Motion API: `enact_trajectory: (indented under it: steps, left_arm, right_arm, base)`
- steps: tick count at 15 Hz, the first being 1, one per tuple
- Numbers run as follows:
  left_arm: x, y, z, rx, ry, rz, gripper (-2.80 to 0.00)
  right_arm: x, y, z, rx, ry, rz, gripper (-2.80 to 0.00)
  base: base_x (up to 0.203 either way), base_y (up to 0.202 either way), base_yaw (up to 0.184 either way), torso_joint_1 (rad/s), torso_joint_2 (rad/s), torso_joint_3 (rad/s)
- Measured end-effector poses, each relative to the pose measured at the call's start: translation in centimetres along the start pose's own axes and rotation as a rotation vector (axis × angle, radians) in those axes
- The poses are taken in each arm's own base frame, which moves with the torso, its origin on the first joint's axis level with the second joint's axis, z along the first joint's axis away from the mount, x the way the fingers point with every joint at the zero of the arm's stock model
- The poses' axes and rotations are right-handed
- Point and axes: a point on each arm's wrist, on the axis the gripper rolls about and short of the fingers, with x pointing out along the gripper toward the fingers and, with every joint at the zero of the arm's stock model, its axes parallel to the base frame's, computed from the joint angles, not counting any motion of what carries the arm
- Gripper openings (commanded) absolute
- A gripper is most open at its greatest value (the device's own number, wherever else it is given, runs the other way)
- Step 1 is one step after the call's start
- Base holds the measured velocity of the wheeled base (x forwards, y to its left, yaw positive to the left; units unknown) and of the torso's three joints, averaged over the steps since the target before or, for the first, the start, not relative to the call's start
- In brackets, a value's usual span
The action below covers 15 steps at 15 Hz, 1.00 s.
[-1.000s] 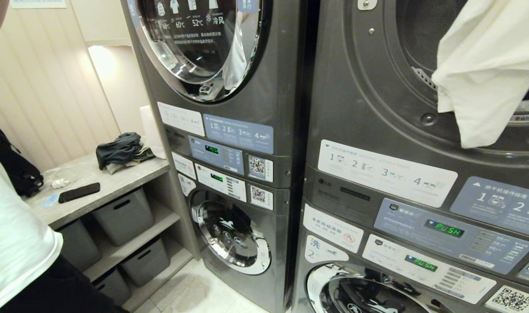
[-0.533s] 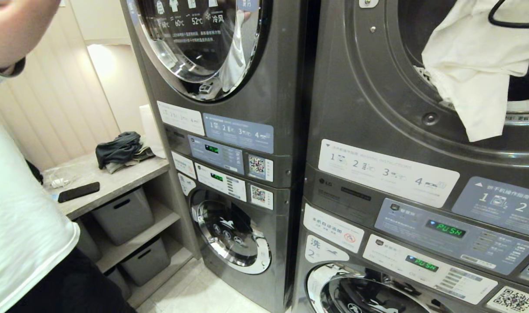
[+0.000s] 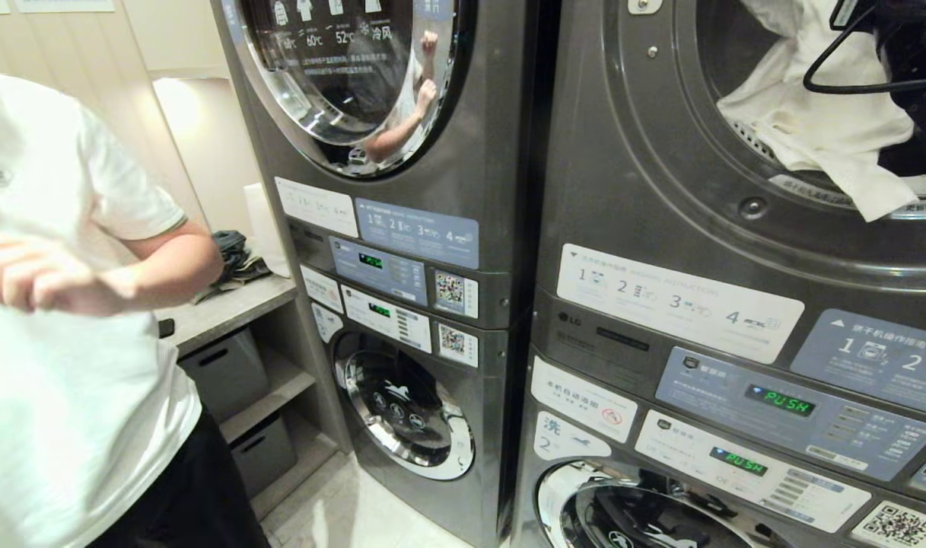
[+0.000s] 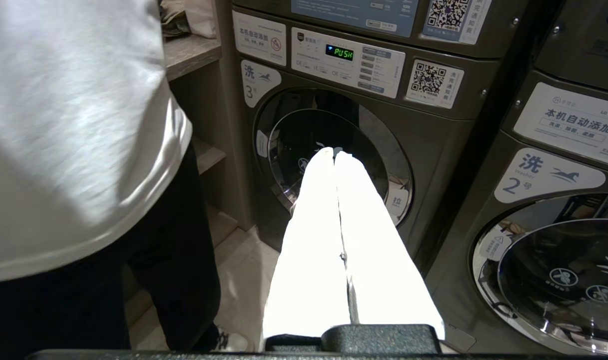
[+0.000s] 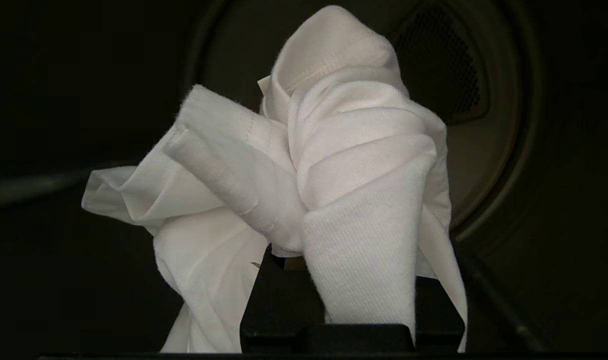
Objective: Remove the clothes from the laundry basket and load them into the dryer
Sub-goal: Put the clothes in the dryer
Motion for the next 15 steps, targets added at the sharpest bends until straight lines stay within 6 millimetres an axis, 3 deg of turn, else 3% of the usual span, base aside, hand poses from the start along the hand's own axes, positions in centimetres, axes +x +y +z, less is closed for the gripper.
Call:
enact_trajectory:
  steps: [1,8,13,15]
  left_arm:
    - [0.0,0.0,0.0,0.0,0.0,0.0,-2.8]
    - [0.0,0.0,0.0,0.0,0.0,0.0,-2.8]
    - [0.0,0.0,0.0,0.0,0.0,0.0,-2.8]
    - [0.0,0.0,0.0,0.0,0.0,0.0,-2.8]
  right_arm:
    - [0.0,0.0,-0.3,-0.01,0.024,0.005,0.0]
    - [-0.4,-0.1,0.0,-0.029,0.1,0.027,0.0]
    - [-1.6,-0.8,2.2,-0.005,0.147,0.043,0.0]
    - [-2.4,-1.0,4.0,0.017,0.124,0.058,0.0]
  base:
    - [0.0,0.0,0.0,0.0,0.0,0.0]
    - [0.0,0.0,0.0,0.0,0.0,0.0]
    - [0.0,0.0,0.0,0.0,0.0,0.0]
    - [0.0,0.0,0.0,0.0,0.0,0.0]
